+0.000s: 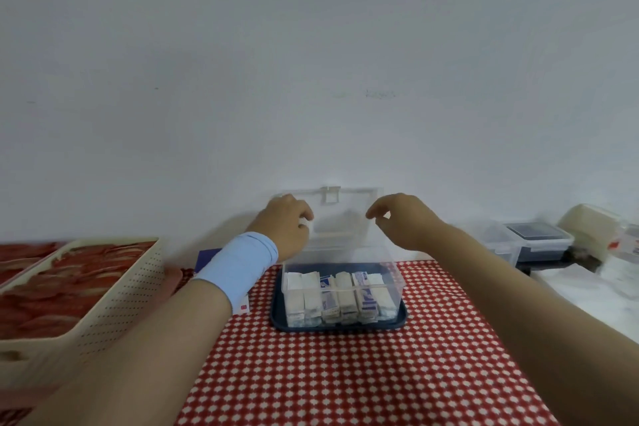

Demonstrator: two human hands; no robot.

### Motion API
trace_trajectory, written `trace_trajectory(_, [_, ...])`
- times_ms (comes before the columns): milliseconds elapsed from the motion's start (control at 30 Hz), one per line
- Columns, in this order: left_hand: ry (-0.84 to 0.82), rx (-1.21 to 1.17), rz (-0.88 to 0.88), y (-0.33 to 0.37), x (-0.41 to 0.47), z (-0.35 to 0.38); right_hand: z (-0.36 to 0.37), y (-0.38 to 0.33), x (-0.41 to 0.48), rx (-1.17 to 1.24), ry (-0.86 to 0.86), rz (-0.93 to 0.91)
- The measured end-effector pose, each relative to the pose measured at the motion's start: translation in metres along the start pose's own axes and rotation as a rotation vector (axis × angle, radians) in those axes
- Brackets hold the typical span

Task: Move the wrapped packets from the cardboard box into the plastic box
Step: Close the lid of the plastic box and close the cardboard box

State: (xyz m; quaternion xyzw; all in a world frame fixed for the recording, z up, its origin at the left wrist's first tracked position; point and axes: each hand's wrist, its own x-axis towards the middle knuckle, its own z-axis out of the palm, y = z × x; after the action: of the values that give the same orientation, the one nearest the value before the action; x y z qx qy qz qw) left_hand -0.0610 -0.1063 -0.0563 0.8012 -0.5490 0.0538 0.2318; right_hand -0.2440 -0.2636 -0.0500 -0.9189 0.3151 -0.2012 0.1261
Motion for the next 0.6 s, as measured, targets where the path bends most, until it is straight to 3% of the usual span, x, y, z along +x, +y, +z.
trace_trajectory(100, [0.083,-0.035,-0.157,-0.004,0.005,-0.004,-0.005,0.002,0.007,0.078,0.077,0.102])
trace_trajectory(267, [0.06,-0.326,-0.4,-0.01,0.008,-0.001,0.006,0.0,0.013,0.4,-0.025,0.275])
trace_trajectory(400, [0.063,-0.421,-0.336,-0.016,0.007,-0.003,0.008,0.003,0.011,0.491,0.072,0.272])
trace_trajectory(500, [0.138,-0.289,-0.18,-0.013,-0.005,-0.009,0.003,0.008,0.003,0.307,0.085,0.181])
trace_trajectory(600, [0.09,-0.234,-0.042,-0.009,-0.019,-0.01,-0.003,0.01,-0.009,0.164,0.079,0.127])
